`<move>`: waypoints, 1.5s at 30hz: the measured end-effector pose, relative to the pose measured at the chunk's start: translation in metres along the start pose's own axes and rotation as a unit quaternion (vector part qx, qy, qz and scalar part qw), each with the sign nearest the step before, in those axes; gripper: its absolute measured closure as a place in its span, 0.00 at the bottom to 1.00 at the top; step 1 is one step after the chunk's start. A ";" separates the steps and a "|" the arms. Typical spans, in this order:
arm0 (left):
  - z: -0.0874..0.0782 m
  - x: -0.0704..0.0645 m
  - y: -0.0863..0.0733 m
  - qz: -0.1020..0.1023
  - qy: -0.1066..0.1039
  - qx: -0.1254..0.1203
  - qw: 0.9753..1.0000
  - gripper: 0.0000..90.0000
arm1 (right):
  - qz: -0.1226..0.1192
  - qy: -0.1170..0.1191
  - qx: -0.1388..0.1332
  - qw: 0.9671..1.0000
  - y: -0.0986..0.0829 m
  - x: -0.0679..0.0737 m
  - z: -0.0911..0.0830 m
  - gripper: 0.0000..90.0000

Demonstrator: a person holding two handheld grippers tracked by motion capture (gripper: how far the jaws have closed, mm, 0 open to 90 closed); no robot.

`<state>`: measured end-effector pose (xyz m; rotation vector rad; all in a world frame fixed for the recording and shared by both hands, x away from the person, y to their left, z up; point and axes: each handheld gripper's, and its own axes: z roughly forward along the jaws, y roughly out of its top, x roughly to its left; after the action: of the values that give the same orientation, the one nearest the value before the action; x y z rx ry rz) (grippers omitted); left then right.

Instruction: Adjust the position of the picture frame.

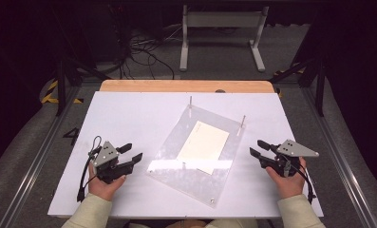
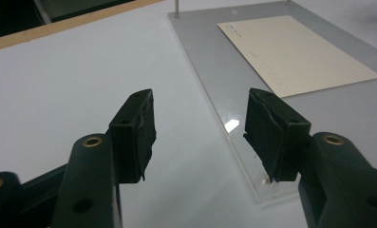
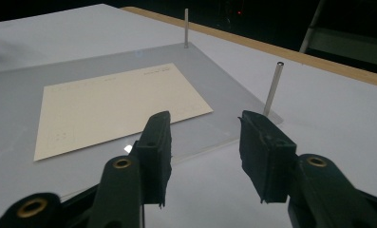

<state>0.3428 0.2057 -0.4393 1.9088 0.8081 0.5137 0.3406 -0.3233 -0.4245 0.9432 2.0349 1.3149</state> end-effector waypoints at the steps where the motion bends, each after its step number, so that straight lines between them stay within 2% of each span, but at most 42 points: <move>1: -0.001 -0.003 0.000 0.004 -0.003 0.007 1.000 0.49 | -0.001 0.001 0.000 1.000 0.000 0.000 -0.001 0.62; 4: -0.010 -0.011 0.001 0.021 -0.012 0.013 1.000 0.51 | -0.002 0.004 0.000 1.000 0.001 0.000 -0.003 0.63; 10: -0.016 -0.014 0.001 0.018 -0.033 0.014 0.999 0.56 | -0.002 0.009 0.002 1.000 0.002 0.000 -0.002 0.63; 13: -0.016 -0.016 0.001 0.017 -0.051 0.021 0.998 0.58 | 0.005 0.014 0.006 1.000 0.004 0.001 -0.002 0.62; 18: -0.014 -0.017 0.001 0.013 -0.060 0.029 0.998 0.60 | 0.016 0.015 0.022 1.000 0.014 -0.006 0.004 0.61; 24: -0.011 -0.017 0.000 0.009 -0.059 0.037 0.998 0.60 | 0.014 0.013 0.066 0.998 0.038 -0.022 0.029 0.60; 27: -0.009 -0.016 0.000 0.013 -0.059 0.042 0.997 0.60 | 0.015 0.001 0.087 0.996 0.046 -0.031 0.043 0.60; 28: -0.009 -0.016 -0.001 0.008 -0.060 0.042 0.997 0.60 | 0.020 -0.002 0.096 0.995 0.048 -0.036 0.050 0.60; 31: -0.009 -0.015 -0.001 0.011 -0.059 0.043 0.997 0.60 | 0.035 -0.011 0.113 0.993 0.052 -0.049 0.069 0.61; 33: -0.009 -0.015 -0.001 0.011 -0.059 0.043 0.997 0.60 | 0.037 -0.014 0.111 0.993 0.052 -0.052 0.075 0.61; 34: -0.009 -0.015 -0.001 0.011 -0.059 0.044 0.997 0.60 | 0.040 -0.020 0.124 0.991 0.052 -0.059 0.088 0.62; 39: -0.008 -0.013 -0.004 0.005 -0.059 0.047 0.997 0.60 | 0.020 -0.016 0.134 0.991 0.052 -0.068 0.113 0.77; 40: -0.008 -0.014 -0.004 0.001 -0.061 0.047 0.997 0.60 | 0.015 -0.013 0.137 0.990 0.052 -0.069 0.118 0.84; 41: -0.008 -0.014 -0.004 0.003 -0.061 0.048 0.997 0.60 | 0.009 -0.020 0.140 0.990 0.051 -0.069 0.121 0.93; 42: -0.008 -0.014 -0.005 0.000 -0.061 0.048 0.997 0.60 | 0.005 -0.028 0.143 0.989 0.051 -0.070 0.122 0.94; 44: -0.008 -0.014 -0.005 0.004 -0.062 0.049 0.997 0.60 | 0.018 -0.027 0.145 0.989 0.051 -0.071 0.121 0.94; 45: -0.008 -0.014 -0.005 0.004 -0.062 0.049 0.997 0.60 | 0.014 -0.027 0.149 0.988 0.052 -0.071 0.120 0.94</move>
<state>0.3263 0.2020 -0.4399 2.0129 0.7570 0.3636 0.4867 -0.2989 -0.4179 1.1273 2.2232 1.0016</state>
